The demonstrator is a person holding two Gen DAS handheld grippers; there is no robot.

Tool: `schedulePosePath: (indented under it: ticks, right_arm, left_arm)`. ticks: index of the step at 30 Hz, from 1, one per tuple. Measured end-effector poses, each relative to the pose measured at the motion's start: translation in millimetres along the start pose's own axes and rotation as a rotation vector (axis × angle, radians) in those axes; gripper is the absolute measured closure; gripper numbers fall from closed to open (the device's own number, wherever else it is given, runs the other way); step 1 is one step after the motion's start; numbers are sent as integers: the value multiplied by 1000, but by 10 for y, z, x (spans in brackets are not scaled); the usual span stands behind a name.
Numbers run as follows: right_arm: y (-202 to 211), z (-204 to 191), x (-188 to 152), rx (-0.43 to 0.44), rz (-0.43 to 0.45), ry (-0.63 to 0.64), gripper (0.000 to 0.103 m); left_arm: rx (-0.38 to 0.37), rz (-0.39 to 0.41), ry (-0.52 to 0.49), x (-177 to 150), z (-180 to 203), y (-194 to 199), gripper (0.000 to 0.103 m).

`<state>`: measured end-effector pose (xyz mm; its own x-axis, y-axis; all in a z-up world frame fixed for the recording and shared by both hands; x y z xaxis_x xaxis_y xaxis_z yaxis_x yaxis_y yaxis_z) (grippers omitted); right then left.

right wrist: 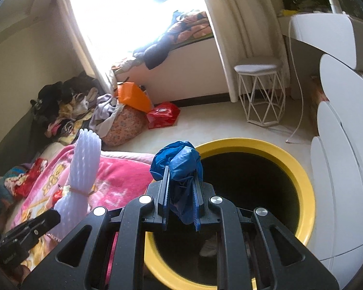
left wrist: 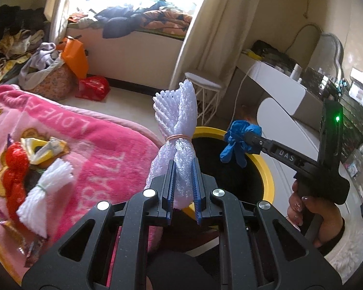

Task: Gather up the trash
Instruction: 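Carry the blue cloth and white bundle over the yellow bin with both tools, then open both tools to drop the items into the yellow bin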

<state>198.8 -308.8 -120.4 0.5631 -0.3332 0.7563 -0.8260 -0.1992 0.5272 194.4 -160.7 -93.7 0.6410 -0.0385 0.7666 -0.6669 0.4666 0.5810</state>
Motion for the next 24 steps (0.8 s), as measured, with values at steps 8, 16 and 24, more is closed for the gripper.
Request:
schedulePosePath:
  ticks: [8, 16, 24]
  right_arm:
    - [-46, 266, -9, -31, -16, -58, 88]
    - [-86, 484, -68, -48, -44, -112, 88]
    - [-119, 621, -89, -53, -59, -142, 86]
  left_arm:
    - [-33, -52, -27, -78, 225, -309, 94]
    - [-50, -108, -55, -179, 401, -648, 94]
    - [-48, -147, -74, -235, 453, -930, 94]
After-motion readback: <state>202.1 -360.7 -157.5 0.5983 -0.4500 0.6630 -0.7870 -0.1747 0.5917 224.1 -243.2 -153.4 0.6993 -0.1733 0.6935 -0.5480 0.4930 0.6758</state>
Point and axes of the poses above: each gripper's, at about its wrist camera, not at the fingertips, and y roughly against the way its jaws point, z to its right, x to its top, the point moved 10 cm from there along -y, roughly the way its jaws point, and after that the axes turned 1 degree about -x, right-handed, at the moved point
